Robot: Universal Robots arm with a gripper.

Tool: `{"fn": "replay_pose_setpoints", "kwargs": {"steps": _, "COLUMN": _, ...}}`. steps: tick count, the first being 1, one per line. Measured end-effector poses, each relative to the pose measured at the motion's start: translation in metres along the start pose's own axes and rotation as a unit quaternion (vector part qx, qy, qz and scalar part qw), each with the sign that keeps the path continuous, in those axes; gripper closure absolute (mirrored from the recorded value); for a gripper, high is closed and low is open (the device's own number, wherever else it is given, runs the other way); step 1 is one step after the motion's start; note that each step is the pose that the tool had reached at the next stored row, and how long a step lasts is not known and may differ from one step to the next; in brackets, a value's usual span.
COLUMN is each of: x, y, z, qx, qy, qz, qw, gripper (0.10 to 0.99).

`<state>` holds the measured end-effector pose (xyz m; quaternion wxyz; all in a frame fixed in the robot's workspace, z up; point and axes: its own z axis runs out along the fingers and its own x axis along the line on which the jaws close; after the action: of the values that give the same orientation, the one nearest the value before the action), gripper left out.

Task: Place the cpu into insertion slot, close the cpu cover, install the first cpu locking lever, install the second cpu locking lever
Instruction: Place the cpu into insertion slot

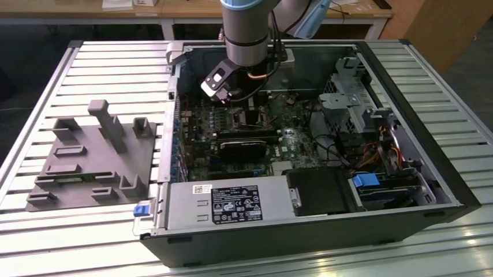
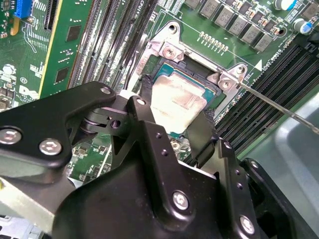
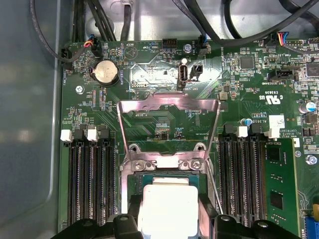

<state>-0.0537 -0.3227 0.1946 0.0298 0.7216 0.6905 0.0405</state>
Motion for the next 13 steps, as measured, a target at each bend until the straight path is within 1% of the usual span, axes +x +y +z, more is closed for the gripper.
{"fn": "replay_pose_setpoints", "kwargs": {"steps": 4, "x": 0.0000, "y": 0.0001, "z": -0.0014, "qx": 0.0001, "qy": 0.0003, "qz": 0.000, "qw": 1.0000, "gripper": 0.557}}
{"fn": "replay_pose_setpoints", "kwargs": {"steps": 5, "x": 0.0000, "y": 0.0002, "z": -0.0015, "qx": 0.0000, "qy": 0.0012, "qz": 0.000, "qw": 1.0000, "gripper": 0.557}}
{"fn": "replay_pose_setpoints", "kwargs": {"steps": 9, "x": 0.0000, "y": 0.0002, "z": -0.0015, "qx": 0.0005, "qy": 0.0091, "qz": -0.002, "qw": 1.0000, "gripper": 0.557}}
{"fn": "replay_pose_setpoints", "kwargs": {"steps": 11, "x": 0.0000, "y": 0.0001, "z": -0.0015, "qx": 0.0006, "qy": 0.0114, "qz": -0.006, "qw": 0.9999, "gripper": 0.557}}
{"fn": "replay_pose_setpoints", "kwargs": {"steps": 13, "x": 0.0000, "y": 0.0002, "z": -0.0013, "qx": 0.0006, "qy": 0.0121, "qz": -0.008, "qw": 0.9999, "gripper": 0.557}}
